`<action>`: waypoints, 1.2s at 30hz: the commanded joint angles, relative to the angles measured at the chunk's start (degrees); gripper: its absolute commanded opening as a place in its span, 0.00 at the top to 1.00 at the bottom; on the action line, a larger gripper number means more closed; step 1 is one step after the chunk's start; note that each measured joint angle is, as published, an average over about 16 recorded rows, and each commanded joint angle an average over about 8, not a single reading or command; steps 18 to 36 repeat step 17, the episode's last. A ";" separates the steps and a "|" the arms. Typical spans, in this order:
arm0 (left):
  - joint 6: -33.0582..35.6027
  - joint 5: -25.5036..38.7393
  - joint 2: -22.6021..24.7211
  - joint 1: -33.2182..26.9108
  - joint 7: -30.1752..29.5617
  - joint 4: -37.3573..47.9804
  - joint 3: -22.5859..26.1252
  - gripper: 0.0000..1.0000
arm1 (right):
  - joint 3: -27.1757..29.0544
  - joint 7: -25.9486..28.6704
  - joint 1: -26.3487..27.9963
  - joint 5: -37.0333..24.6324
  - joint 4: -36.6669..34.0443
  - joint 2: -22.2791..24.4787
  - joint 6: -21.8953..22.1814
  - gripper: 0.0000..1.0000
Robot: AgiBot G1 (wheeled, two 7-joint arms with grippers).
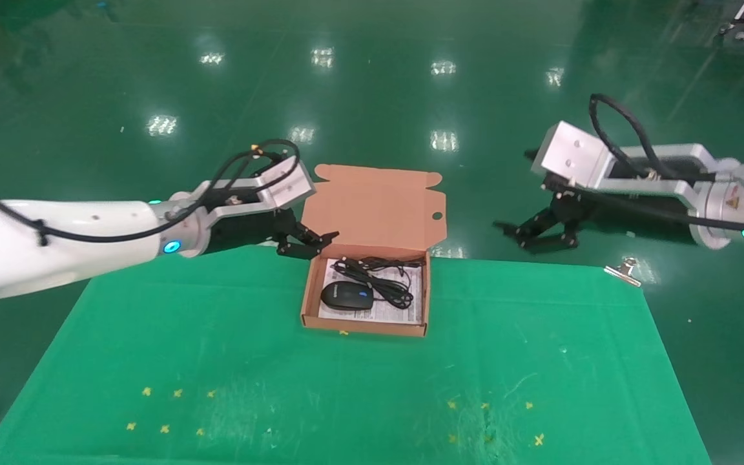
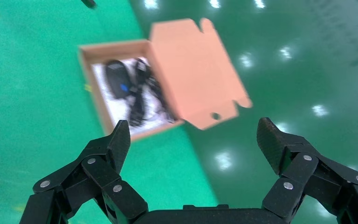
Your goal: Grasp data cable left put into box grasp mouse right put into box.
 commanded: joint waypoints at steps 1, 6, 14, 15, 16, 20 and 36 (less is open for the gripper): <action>2.43 -2.30 -1.44 1.41 -0.05 -1.30 -1.87 0.00 | 2.78 -0.95 -2.18 2.20 -0.10 0.08 -2.32 0.00; 8.43 -8.00 -4.99 4.88 -0.16 -4.52 -6.51 0.00 | 9.66 -3.29 -7.58 7.63 -0.34 0.27 -8.06 0.00; 17.55 -16.65 -10.39 10.16 -0.33 -9.41 -13.55 0.00 | 20.11 -6.85 -15.78 15.88 -0.72 0.55 -16.78 0.00; 18.10 -17.18 -10.71 10.48 -0.34 -9.70 -13.97 0.00 | 20.74 -7.06 -16.28 16.38 -0.74 0.57 -17.31 0.00; 18.63 -17.69 -11.03 10.79 -0.35 -9.99 -14.39 0.00 | 21.35 -7.27 -16.76 16.86 -0.76 0.59 -17.82 0.00; 19.14 -18.17 -11.33 11.09 -0.36 -10.26 -14.78 0.00 | 21.94 -7.47 -17.22 17.32 -0.78 0.60 -18.30 0.00; 19.14 -18.17 -11.33 11.09 -0.36 -10.26 -14.78 0.00 | 21.94 -7.47 -17.22 17.32 -0.78 0.60 -18.30 0.00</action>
